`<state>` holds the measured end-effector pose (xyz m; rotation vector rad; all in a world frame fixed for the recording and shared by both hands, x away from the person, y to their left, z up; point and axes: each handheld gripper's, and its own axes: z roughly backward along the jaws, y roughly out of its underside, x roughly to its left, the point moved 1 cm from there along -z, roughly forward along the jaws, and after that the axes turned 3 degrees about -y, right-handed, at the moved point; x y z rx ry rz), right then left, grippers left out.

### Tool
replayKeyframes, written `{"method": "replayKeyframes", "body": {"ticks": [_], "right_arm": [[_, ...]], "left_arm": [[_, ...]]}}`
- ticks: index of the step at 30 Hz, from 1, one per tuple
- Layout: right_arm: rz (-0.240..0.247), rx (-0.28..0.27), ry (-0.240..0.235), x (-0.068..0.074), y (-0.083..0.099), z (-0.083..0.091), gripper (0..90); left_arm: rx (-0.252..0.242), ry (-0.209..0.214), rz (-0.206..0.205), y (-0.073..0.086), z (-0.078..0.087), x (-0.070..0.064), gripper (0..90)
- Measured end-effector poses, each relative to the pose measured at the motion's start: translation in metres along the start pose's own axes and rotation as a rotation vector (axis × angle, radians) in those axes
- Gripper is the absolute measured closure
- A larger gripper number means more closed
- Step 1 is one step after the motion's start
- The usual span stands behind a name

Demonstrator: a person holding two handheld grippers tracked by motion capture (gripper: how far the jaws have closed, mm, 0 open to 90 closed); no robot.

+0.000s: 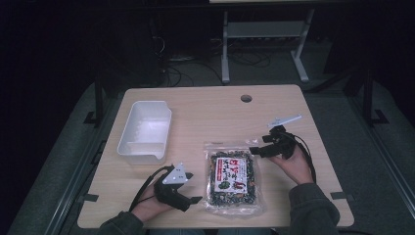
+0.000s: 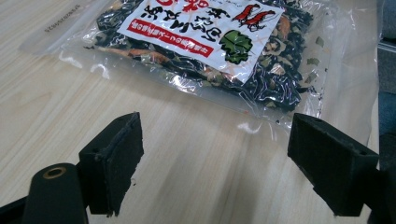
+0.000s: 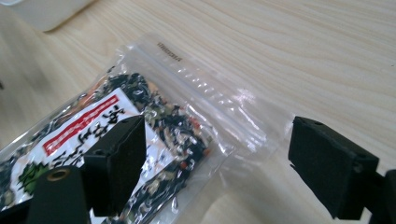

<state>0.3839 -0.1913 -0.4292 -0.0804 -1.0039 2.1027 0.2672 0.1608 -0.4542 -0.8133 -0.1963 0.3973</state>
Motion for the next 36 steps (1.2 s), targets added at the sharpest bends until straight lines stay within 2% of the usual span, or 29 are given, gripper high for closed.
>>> {"method": "replayKeyframes", "body": {"ticks": [2, 3, 4, 6, 7, 11, 13, 15, 17, 23, 25, 31, 36], "right_arm": [[-0.010, 0.008, -0.008, -0.003, -0.005, -0.003, 21.2], [-0.026, 0.031, -0.018, -0.005, -0.008, -0.005, 21.3], [-0.035, 0.057, -0.001, -0.009, -0.013, -0.008, 23.1], [-0.034, 0.065, -0.002, -0.010, -0.014, -0.008, 24.1], [-0.038, 0.090, 0.022, -0.013, -0.019, -0.011, 24.4], [-0.052, 0.084, 0.011, -0.016, -0.023, -0.012, 29.3], [-0.067, 0.126, 0.027, -0.020, -0.025, -0.017, 29.2], [-0.076, 0.134, 0.028, -0.021, -0.026, -0.018, 29.2], [-0.083, 0.144, 0.039, -0.024, -0.026, -0.023, 30.8], [-0.100, 0.177, 0.058, -0.033, -0.025, -0.034, 33.5], [-0.127, 0.175, 0.035, -0.037, -0.023, -0.038, 36.7], [-0.125, 0.189, 0.024, -0.040, -0.021, -0.044, 43.3], [-0.141, 0.172, -0.030, -0.042, -0.019, -0.045, 50.6]], "left_arm": [[-0.003, 0.001, 0.002, -0.001, 0.000, 0.000, 19.1], [-0.003, 0.002, 0.003, -0.002, -0.001, 0.000, 19.1], [-0.001, 0.002, 0.003, -0.002, -0.002, -0.001, 19.6], [0.002, 0.003, -0.001, -0.004, -0.003, -0.002, 20.3], [0.002, 0.002, -0.005, -0.004, -0.004, -0.003, 20.7], [-0.001, 0.005, -0.005, -0.008, -0.006, -0.005, 21.7], [-0.001, 0.005, -0.002, -0.009, -0.007, -0.006, 22.8], [0.000, 0.014, -0.001, -0.009, -0.008, -0.007, 23.8], [0.004, 0.028, -0.002, -0.010, -0.009, -0.008, 28.6], [0.037, 0.041, -0.008, -0.010, -0.014, -0.010, 30.7], [0.043, 0.045, -0.010, -0.009, -0.016, -0.011, 31.5], [0.065, 0.052, -0.019, -0.009, -0.024, -0.014, 31.3], [0.068, 0.062, -0.017, -0.010, -0.028, -0.015, 31.4]]}}
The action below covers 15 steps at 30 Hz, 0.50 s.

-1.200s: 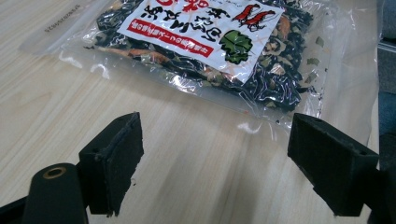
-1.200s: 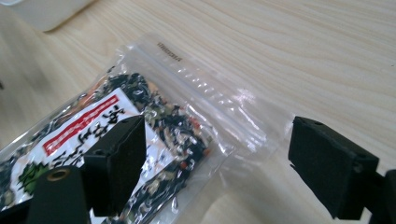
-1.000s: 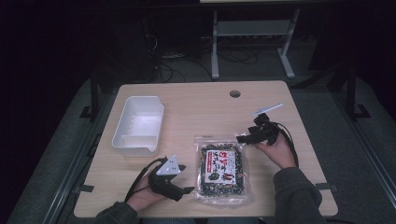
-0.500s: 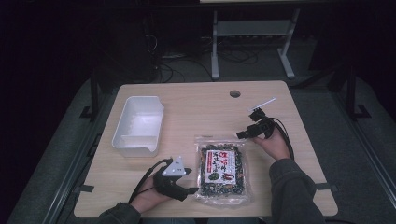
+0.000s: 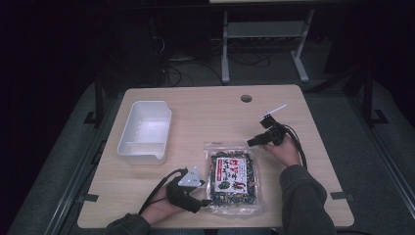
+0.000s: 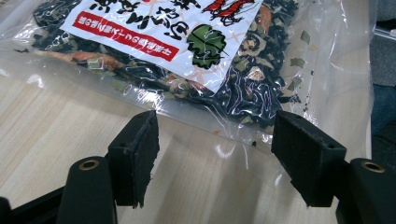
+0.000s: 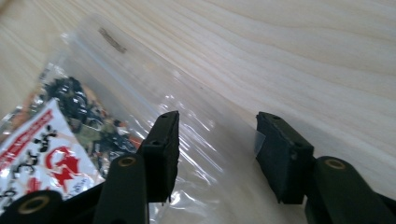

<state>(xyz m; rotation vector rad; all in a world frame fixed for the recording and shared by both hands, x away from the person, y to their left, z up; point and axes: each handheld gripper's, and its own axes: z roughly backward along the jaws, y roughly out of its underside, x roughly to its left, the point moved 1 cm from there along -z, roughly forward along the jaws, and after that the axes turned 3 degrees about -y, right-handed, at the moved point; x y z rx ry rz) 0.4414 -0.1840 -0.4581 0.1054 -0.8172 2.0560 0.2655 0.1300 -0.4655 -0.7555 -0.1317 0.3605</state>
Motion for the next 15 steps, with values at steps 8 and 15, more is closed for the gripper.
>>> {"method": "replayKeyframes", "body": {"ticks": [8, 15], "right_arm": [[-0.011, -0.019, -0.043, -0.0025, 0.0030, 0.0030, 63.0], [-0.036, -0.002, -0.035, -0.0074, 0.0053, 0.0041, 57.6]], "left_arm": [[-0.002, 0.003, 0.000, 0.0004, -0.0002, 0.0002, 32.0], [-0.001, 0.005, -0.002, 0.0006, -0.0002, 0.0006, 32.0]]}}
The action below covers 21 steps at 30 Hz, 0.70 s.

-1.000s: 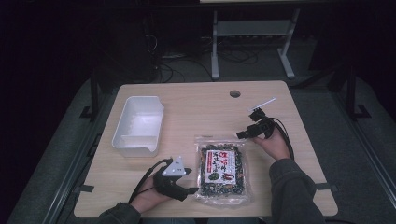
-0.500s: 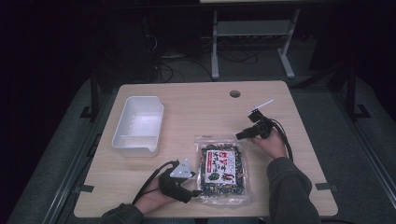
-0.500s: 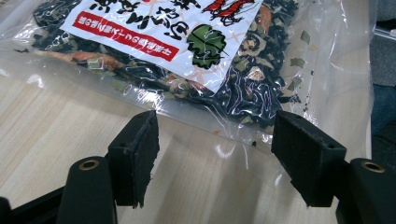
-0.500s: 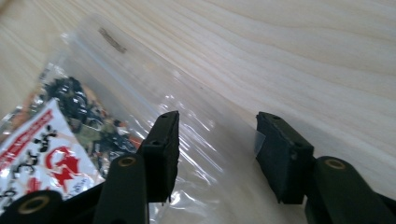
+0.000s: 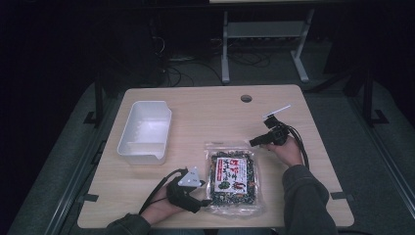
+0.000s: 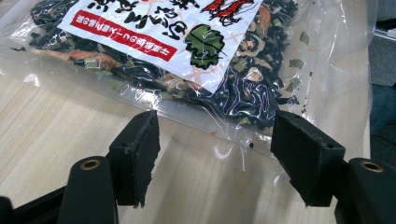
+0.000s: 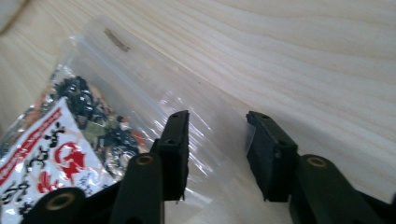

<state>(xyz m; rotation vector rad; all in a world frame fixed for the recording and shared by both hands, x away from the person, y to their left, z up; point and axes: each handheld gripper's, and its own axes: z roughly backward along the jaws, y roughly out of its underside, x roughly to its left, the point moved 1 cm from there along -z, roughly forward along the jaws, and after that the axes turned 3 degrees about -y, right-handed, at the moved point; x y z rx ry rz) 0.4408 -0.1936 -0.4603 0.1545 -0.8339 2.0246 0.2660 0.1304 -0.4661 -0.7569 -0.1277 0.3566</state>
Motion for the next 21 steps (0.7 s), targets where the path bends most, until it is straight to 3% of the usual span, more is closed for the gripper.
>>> {"method": "replayKeyframes", "body": {"ticks": [3, 6, 9, 11, 13, 21], "right_arm": [[-0.005, 0.002, 0.013, -0.002, 0.001, -0.001, 57.8], [-0.007, 0.000, -0.015, -0.002, 0.003, -0.001, 63.2], [0.020, 0.007, 0.009, 0.001, 0.004, -0.002, 72.8], [0.036, -0.019, 0.028, 0.002, 0.004, 0.003, 83.6], [0.047, -0.046, 0.008, 0.003, 0.005, 0.008, 88.7], [0.097, -0.101, -0.003, 0.014, 0.006, 0.032, 89.6]], "left_arm": [[0.000, 0.001, 0.000, 0.000, 0.000, 0.000, 32.0], [0.004, 0.008, 0.002, 0.000, 0.000, 0.001, 31.9], [0.004, 0.008, 0.002, 0.000, 0.000, 0.001, 31.8], [0.003, 0.010, 0.003, 0.000, 0.000, 0.001, 31.8], [0.004, 0.011, 0.005, 0.001, -0.001, 0.001, 31.8], [0.008, -0.001, -0.003, 0.001, 0.000, 0.001, 33.2]]}}
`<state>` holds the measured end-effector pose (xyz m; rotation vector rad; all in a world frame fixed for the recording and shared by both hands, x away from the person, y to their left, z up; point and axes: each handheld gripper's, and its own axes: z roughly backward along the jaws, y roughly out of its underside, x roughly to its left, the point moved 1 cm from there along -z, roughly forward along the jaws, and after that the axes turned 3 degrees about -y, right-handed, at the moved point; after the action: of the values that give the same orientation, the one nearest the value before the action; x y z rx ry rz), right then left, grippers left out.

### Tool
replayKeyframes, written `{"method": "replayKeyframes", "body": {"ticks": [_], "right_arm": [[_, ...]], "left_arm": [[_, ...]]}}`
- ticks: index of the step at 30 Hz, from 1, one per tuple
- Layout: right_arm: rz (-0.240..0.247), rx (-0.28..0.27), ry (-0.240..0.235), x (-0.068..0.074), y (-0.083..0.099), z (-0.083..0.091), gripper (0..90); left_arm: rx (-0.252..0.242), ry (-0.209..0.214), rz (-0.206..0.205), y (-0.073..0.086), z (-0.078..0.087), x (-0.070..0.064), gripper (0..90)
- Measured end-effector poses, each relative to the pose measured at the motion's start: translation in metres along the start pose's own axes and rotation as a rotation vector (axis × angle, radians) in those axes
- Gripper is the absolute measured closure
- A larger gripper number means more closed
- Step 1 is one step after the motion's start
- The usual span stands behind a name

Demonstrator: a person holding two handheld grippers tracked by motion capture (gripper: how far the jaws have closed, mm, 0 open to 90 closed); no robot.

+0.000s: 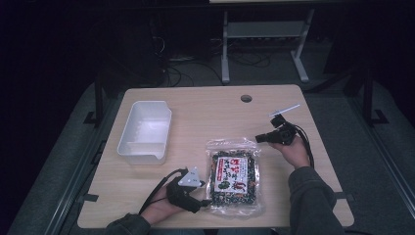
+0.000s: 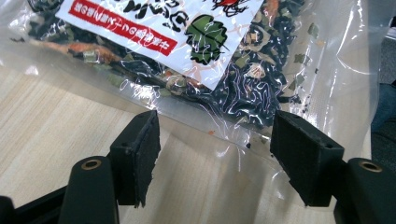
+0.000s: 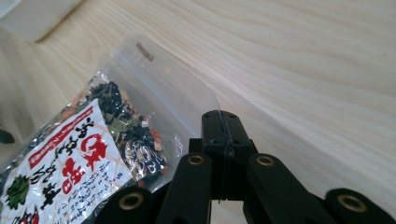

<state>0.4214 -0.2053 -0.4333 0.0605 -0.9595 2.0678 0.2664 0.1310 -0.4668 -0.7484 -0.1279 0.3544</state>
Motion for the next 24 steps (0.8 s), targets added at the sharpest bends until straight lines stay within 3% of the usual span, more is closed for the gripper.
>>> {"method": "replayKeyframes", "body": {"ticks": [7, 13, 18, 24], "right_arm": [[0.067, -0.070, 0.006, 0.020, -0.004, 0.026, 89.6], [0.132, -0.122, -0.004, 0.038, -0.010, 0.048, 89.7], [0.178, -0.172, -0.009, 0.054, -0.011, 0.066, 89.7], [0.231, -0.244, -0.022, 0.072, -0.014, 0.088, 89.7]], "left_arm": [[-0.032, -0.001, 0.031, 0.000, 0.005, 0.004, 32.2], [-0.090, 0.004, 0.107, -0.002, 0.010, 0.010, 24.6], [-0.126, 0.032, 0.181, -0.005, 0.008, 0.018, 21.4], [-0.140, 0.037, 0.219, -0.011, -0.002, 0.021, 19.1]]}}
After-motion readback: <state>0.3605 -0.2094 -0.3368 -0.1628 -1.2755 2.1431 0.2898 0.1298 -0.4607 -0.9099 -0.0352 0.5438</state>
